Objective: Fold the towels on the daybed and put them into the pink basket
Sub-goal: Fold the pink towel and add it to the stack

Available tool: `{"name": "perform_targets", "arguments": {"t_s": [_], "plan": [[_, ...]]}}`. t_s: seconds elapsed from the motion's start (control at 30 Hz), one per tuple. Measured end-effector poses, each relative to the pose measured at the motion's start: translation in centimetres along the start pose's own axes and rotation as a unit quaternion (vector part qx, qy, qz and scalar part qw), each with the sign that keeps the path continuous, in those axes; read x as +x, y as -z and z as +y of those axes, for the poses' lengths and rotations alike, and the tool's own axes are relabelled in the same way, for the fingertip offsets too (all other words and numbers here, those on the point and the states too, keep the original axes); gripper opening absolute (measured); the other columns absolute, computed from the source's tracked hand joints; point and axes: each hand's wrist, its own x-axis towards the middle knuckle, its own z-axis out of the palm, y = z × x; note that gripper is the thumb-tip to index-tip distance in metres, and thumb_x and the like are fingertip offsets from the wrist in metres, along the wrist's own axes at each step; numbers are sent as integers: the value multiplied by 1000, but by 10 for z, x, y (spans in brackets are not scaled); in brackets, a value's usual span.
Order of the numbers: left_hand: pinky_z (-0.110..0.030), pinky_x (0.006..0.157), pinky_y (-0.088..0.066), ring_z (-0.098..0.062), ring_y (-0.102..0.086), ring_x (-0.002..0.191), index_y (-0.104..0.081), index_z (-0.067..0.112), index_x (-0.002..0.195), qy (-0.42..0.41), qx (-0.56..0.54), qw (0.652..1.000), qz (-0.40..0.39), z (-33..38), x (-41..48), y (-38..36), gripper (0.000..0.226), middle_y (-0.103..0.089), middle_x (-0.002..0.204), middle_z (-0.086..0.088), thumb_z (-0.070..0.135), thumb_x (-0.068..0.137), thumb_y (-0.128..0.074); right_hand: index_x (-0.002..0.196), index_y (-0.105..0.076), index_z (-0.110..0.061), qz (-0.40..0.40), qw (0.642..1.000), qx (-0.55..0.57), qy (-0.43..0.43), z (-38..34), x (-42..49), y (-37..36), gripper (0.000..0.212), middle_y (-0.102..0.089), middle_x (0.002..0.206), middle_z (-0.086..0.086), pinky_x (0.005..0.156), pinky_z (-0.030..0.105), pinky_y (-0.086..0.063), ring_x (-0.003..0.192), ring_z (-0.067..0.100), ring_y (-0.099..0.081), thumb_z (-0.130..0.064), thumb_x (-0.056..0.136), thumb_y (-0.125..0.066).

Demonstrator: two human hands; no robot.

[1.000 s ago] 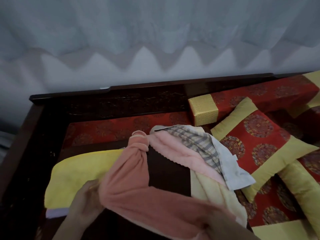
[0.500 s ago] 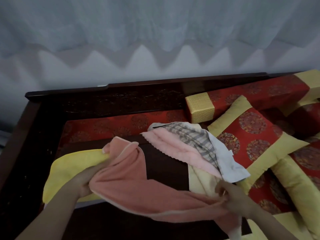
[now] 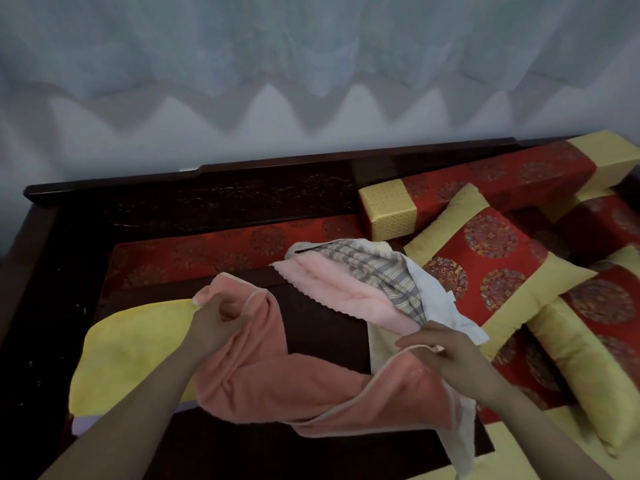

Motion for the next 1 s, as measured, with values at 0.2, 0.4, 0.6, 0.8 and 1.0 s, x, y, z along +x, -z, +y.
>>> {"name": "perform_targets", "arguments": {"t_s": [0.2,0.4,0.6,0.8,1.0], "plan": [[-23,70,-43,-17,-59,88,-62,11,91,-47,-142,988,-39,41,-7,-10,13,-66,91,0,21,83,-67,80,-69,-26,-170,985,24,14,-68,15,-1,11,-69,75,-6,66,28,-49,68,4,-61,-21,72,-75],[-43,91,-47,-28,-59,103,-62,5,117,109,-391,887,-219,47,-37,-4,35,-64,112,-15,8,83,-67,93,-75,-10,-232,965,65,100,-116,41,-26,12,-68,83,-5,70,20,-47,76,5,-62,-12,82,-71],[-29,63,-52,-18,-63,72,-69,10,97,63,-502,843,-181,41,-67,-7,51,-68,86,-11,30,54,-88,84,-74,-7,-52,987,121,96,-127,65,-69,8,-71,77,-5,68,12,-47,70,2,-63,-6,76,-74],[-31,76,-53,-25,-64,83,-73,5,96,-8,-465,875,-133,39,-83,-3,18,-72,93,-20,10,79,-69,79,-72,-8,-42,977,181,101,-129,73,-88,7,-72,74,-1,67,19,-49,67,4,-63,-7,74,-78],[-28,73,-51,-20,-63,78,-74,6,90,-81,-377,915,-120,37,-92,1,18,-70,88,-23,-5,83,-62,77,-72,-14,-40,962,248,105,-129,78,-94,15,-71,71,-3,67,20,-49,68,8,-62,1,75,-75]]}}
